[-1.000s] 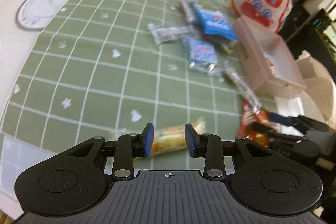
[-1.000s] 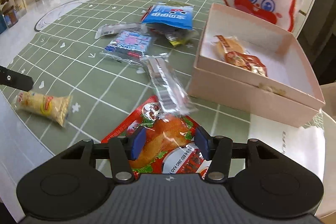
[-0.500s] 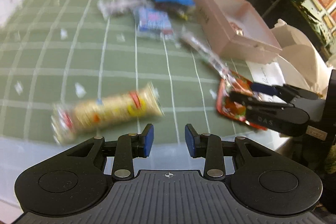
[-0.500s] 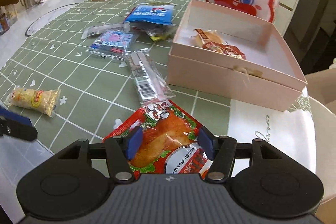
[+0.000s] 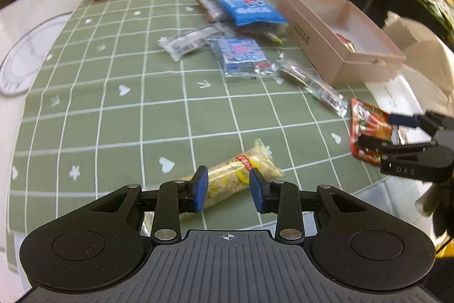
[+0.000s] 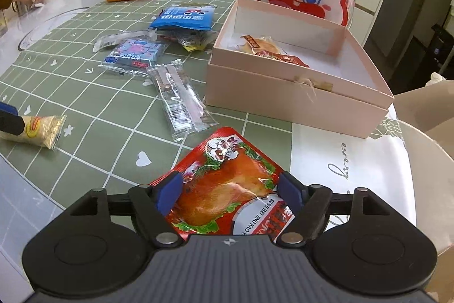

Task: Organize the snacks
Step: 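Close the left gripper on the yellow bread stick while the right gripper holds the chicken pack, then lift the bread stick with the left gripper while the right gripper lifts the chicken pack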

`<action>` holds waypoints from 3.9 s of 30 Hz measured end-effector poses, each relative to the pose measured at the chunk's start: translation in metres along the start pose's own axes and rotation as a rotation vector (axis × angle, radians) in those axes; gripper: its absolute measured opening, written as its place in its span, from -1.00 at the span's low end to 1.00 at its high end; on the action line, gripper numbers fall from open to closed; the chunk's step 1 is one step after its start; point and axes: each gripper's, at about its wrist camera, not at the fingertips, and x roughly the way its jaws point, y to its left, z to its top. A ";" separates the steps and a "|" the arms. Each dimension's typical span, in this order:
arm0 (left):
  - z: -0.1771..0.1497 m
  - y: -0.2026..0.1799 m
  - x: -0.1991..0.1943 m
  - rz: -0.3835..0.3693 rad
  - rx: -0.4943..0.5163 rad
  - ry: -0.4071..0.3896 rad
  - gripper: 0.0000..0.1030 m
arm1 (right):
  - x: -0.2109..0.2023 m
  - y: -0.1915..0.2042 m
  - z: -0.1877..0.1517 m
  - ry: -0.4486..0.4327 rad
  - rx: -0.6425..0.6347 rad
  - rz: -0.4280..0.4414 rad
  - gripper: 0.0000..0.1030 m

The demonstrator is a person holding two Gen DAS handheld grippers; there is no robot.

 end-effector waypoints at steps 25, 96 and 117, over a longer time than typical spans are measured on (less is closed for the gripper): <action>0.006 -0.001 0.016 0.010 0.249 0.161 -0.20 | 0.006 -0.062 0.010 0.101 0.141 -0.088 0.49; 0.023 -0.135 0.068 -0.265 -0.026 0.146 -0.34 | 0.001 -0.080 -0.002 0.208 0.293 0.080 0.30; 0.001 -0.139 0.057 -0.182 -0.244 0.054 -0.35 | 0.008 -0.067 -0.009 0.231 0.029 0.154 1.00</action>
